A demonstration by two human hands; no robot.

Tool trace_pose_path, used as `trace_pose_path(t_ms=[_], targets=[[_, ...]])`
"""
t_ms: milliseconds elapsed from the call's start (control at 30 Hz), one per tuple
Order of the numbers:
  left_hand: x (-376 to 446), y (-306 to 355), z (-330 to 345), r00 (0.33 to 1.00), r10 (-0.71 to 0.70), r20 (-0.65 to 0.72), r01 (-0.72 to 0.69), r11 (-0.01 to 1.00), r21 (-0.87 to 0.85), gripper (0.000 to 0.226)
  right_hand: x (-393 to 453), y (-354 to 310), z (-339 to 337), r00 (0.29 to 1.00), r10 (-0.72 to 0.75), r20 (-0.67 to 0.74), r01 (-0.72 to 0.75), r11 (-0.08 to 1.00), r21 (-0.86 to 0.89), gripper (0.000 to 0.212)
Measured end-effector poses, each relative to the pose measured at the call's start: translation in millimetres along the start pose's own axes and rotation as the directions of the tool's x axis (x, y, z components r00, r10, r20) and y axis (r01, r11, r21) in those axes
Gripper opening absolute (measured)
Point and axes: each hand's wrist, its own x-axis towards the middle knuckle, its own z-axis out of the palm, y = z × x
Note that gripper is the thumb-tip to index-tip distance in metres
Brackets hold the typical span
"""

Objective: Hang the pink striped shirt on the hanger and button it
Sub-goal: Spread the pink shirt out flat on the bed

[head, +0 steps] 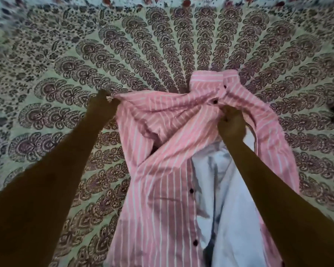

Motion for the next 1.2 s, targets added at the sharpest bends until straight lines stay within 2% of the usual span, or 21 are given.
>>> trace_pose_path(t_ms=[67, 167, 233, 300, 367, 433, 467, 533, 633, 667, 700, 767, 800, 867, 933, 1000, 1033, 1100, 1133, 1167, 1200], targets=[[-14, -13, 8, 0.982, -0.1, 0.159, 0.099, 0.995, 0.012, 0.046, -22, -5, 7, 1.0, -0.012, 0.007, 0.013, 0.982, -0.188, 0.051], [-62, -27, 28, 0.88, -0.271, 0.389, 0.34, 0.933, -0.12, 0.037, -76, -16, 22, 0.967, -0.253, -0.028, 0.24, 0.942, -0.235, 0.064], [-89, -38, 45, 0.839, -0.295, 0.457, 0.412, 0.893, -0.18, 0.038, -117, -15, 42, 0.947, -0.314, 0.073, 0.322, 0.906, -0.276, 0.073], [-104, -50, 59, 0.844, -0.277, 0.46, 0.394, 0.902, -0.18, 0.049, -153, -14, 60, 0.958, -0.139, 0.251, 0.226, 0.905, -0.361, 0.084], [-111, -57, 61, 0.868, -0.254, 0.428, 0.376, 0.898, -0.229, 0.05, -178, -7, 67, 0.96, -0.029, 0.279, 0.146, 0.901, -0.409, 0.091], [-105, -67, 48, 0.911, -0.212, 0.354, 0.351, 0.849, -0.395, 0.043, -184, 7, 70, 0.939, 0.049, 0.34, 0.113, 0.891, -0.44, 0.082], [-101, -72, 36, 0.943, -0.2, 0.265, 0.307, 0.829, -0.467, 0.038, -183, 12, 69, 0.91, 0.098, 0.403, 0.104, 0.886, -0.451, 0.082], [-90, -75, 7, 0.98, -0.201, 0.012, 0.182, 0.862, -0.473, 0.03, -171, 17, 57, 0.905, 0.094, 0.415, 0.134, 0.862, -0.489, 0.085], [-81, -70, -33, 0.916, -0.167, -0.365, 0.025, 0.931, -0.365, 0.037, -162, 26, 44, 0.911, 0.057, 0.41, 0.213, 0.785, -0.582, 0.072], [-83, -62, -42, 0.913, -0.142, -0.383, 0.013, 0.947, -0.321, 0.04, -162, 28, 41, 0.919, 0.061, 0.391, 0.204, 0.774, -0.6, 0.065], [-86, -54, -48, 0.942, -0.109, -0.318, 0.008, 0.954, -0.301, 0.043, -162, 29, 37, 0.935, 0.052, 0.352, 0.181, 0.783, -0.596, 0.061], [-95, -46, -52, 0.997, -0.058, -0.048, 0.036, 0.93, -0.365, 0.04, -170, 27, 36, 0.972, -0.037, 0.233, 0.153, 0.849, -0.506, 0.063], [-103, -46, -51, 0.993, -0.077, 0.086, 0.107, 0.898, -0.427, 0.035, -178, 25, 40, 0.98, -0.098, 0.174, 0.164, 0.892, -0.421, 0.065], [-122, -57, -44, 0.942, -0.221, 0.252, 0.322, 0.806, -0.497, 0.03, -202, 10, 45, 0.98, -0.105, 0.172, 0.142, 0.965, -0.222, 0.062], [-141, -79, -37, 0.855, -0.364, 0.369, 0.51, 0.714, -0.479, 0.031, -229, -4, 54, 0.954, -0.017, 0.299, 0.05, 0.993, -0.104, 0.054], [-158, -102, -25, 0.789, -0.421, 0.447, 0.597, 0.695, -0.401, 0.026, -250, -5, 65, 0.915, 0.046, 0.401, -0.009, 0.995, -0.094, 0.052], [-167, -107, -17, 0.777, -0.412, 0.475, 0.602, 0.706, -0.372, 0.023, -256, -2, 69, 0.929, 0.075, 0.362, -0.049, 0.996, -0.081, 0.047], [-178, -116, -5, 0.818, -0.335, 0.467, 0.529, 0.757, -0.383, 0.013, -264, -2, 70, 0.983, 0.053, 0.174, -0.062, 0.997, 0.05, 0.03], [-182, -117, 1, 0.844, -0.279, 0.459, 0.487, 0.758, -0.434, 0.007, -266, -3, 66, 0.996, 0.021, 0.082, -0.031, 0.992, 0.126, 0.024], [-187, -114, 5, 0.86, -0.241, 0.45, 0.459, 0.749, -0.477, 0.01, -268, -4, 60, 1.0, -0.009, 0.006, 0.007, 0.983, 0.185, 0.019], [-191, -110, 9, 0.871, -0.223, 0.438, 0.446, 0.733, -0.514, 0.008, -269, -5, 54, 1.0, -0.004, -0.023, 0.01, 0.963, 0.269, 0.015]])
